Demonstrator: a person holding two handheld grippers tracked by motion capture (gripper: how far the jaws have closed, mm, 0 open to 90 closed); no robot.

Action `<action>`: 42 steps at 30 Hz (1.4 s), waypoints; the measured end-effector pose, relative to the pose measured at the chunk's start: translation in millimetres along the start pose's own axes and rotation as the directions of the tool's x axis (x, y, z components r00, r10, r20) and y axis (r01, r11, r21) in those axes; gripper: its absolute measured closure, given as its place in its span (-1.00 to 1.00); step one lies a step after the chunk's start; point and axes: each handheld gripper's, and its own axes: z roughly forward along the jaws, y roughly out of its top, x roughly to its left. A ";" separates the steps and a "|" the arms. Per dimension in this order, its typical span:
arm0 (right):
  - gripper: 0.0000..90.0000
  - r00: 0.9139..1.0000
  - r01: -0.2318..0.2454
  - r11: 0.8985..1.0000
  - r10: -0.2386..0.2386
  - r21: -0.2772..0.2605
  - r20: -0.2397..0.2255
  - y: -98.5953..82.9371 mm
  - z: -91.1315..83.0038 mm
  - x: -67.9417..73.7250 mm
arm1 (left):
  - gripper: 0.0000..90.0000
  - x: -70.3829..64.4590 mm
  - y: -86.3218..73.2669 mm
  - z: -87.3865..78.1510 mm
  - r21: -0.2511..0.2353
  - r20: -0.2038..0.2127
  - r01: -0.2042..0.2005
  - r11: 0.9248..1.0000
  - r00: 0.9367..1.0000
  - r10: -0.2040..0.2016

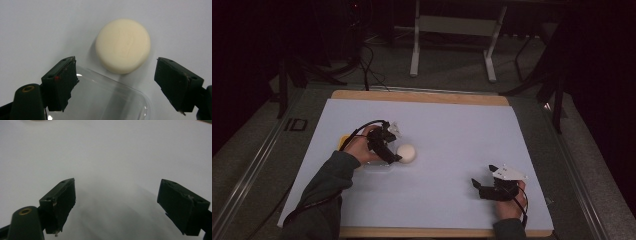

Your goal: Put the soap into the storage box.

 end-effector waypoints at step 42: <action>-0.67 1.000 0.002 1.000 -0.002 0.002 -0.003 0.1 0.1 -0.1 | -0.60 -6.3 25.5 53.9 0.136 0.038 -0.041 0.990 0.999 0.036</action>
